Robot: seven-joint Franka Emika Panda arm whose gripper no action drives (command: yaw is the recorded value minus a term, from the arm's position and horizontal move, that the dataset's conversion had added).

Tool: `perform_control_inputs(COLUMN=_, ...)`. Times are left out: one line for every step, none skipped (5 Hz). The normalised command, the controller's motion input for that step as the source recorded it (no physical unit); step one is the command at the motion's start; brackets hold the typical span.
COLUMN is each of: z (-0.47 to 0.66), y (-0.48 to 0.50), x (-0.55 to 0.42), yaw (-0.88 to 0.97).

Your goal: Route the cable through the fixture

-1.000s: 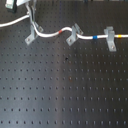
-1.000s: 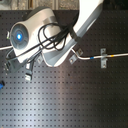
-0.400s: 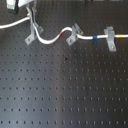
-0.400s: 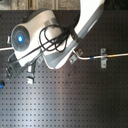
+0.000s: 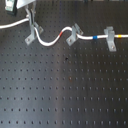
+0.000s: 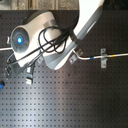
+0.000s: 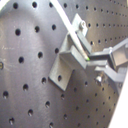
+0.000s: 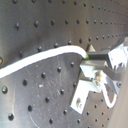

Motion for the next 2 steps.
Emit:
perform_control_inputs(z=-0.04, y=-0.049, x=-0.139, yaw=0.34)
perform_control_inputs(z=-0.03, y=0.021, x=-0.012, yaw=0.3)
